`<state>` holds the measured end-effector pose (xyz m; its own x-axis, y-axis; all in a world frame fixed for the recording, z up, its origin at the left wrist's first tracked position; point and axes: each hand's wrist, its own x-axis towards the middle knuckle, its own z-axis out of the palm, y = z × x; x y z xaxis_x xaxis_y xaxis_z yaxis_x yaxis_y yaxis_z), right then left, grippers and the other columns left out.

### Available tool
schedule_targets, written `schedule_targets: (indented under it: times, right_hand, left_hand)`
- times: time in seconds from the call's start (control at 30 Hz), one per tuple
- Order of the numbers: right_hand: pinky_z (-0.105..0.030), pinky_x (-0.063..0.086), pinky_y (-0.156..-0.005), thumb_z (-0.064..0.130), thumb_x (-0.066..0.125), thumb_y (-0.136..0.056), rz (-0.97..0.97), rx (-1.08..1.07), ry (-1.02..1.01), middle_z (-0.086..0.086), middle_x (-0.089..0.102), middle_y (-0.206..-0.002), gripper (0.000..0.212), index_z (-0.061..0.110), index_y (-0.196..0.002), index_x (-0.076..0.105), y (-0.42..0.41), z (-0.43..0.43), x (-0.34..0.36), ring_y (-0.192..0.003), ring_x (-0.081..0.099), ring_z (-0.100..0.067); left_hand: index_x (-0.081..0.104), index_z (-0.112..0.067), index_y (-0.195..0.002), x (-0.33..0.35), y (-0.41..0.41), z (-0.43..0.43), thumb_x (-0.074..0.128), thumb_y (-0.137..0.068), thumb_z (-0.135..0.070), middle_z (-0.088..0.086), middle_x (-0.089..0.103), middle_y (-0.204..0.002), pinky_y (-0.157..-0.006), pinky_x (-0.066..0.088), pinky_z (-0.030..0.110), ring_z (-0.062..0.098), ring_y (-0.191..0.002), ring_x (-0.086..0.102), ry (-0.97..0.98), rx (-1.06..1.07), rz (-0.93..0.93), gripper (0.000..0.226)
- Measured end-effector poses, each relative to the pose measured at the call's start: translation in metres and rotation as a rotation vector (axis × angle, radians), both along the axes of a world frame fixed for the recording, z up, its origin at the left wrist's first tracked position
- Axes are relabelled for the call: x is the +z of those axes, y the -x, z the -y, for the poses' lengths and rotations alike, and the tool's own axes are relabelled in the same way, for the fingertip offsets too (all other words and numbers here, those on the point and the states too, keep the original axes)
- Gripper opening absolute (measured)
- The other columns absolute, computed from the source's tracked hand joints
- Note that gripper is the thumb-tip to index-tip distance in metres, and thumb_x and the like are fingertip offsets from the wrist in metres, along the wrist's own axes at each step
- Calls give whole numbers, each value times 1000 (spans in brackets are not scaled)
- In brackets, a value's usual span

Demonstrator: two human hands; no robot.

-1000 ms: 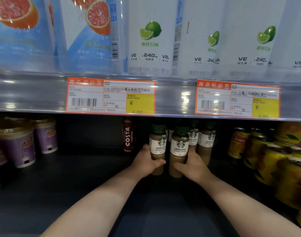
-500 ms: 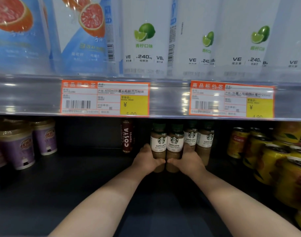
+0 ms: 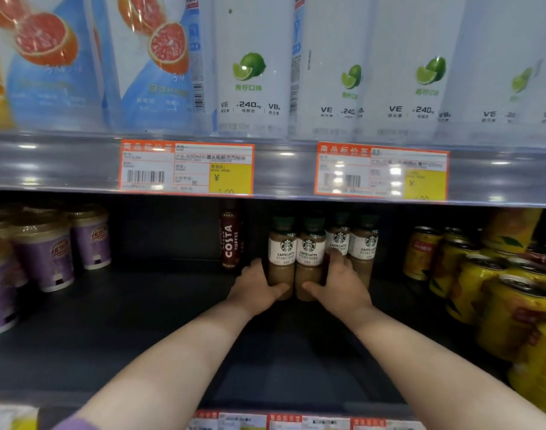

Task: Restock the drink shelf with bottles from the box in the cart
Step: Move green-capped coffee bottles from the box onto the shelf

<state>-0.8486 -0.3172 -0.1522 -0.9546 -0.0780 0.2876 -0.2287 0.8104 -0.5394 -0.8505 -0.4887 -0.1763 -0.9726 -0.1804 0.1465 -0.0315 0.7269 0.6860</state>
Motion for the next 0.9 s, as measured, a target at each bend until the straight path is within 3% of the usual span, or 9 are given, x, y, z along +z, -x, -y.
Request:
schedule_targets:
  times: [0.1,0.2,0.33,0.53,0.73,0.9]
  right_hand:
    - [-43,38,-102,43,67,-80,-85,22,-163,-7,32,-144,80,22,-142,22,-13,-3,1,-127,37,-31]
    - [-43,32,-106,48,60,-83,-212,111,-324,-3,30,-145,72,26,-142,24,-25,1,1,-130,32,-28]
    - [-41,23,-109,52,51,-87,-229,273,-438,1,29,-147,67,27,-144,27,-36,18,0,-135,25,-25]
    - [-40,25,-108,56,45,-89,-71,390,-465,0,31,-149,65,29,-145,27,-61,61,-8,-135,28,-26]
    - [-41,28,-108,57,46,-88,-187,483,-488,-1,36,-146,63,28,-141,33,-99,118,5,-133,32,-25]
    - [-43,31,-106,57,46,-88,-260,614,-489,-1,42,-142,60,27,-139,36,-149,191,5,-131,36,-26]
  left_hand:
    - [22,-18,-146,6,-18,8,63,-81,-51,11,34,-145,-106,37,41,28,-132,37,216,39,4,83]
    - [25,-23,-145,15,-38,16,55,-83,-59,7,33,-146,-107,33,43,28,-132,33,504,69,-22,78]
    - [21,-24,-147,15,-72,33,44,-84,-65,7,21,-153,-113,16,49,31,-139,18,818,26,51,78]
    - [21,-23,-147,9,-122,64,37,-85,-68,9,23,-153,-112,15,50,33,-140,17,861,118,152,79]
    - [31,-19,-142,9,-173,109,34,-85,-69,10,35,-146,-105,27,48,32,-132,31,872,230,37,76]
    - [26,-20,-145,7,-239,171,32,-85,-70,8,31,-148,-108,23,50,31,-135,25,829,309,131,77]
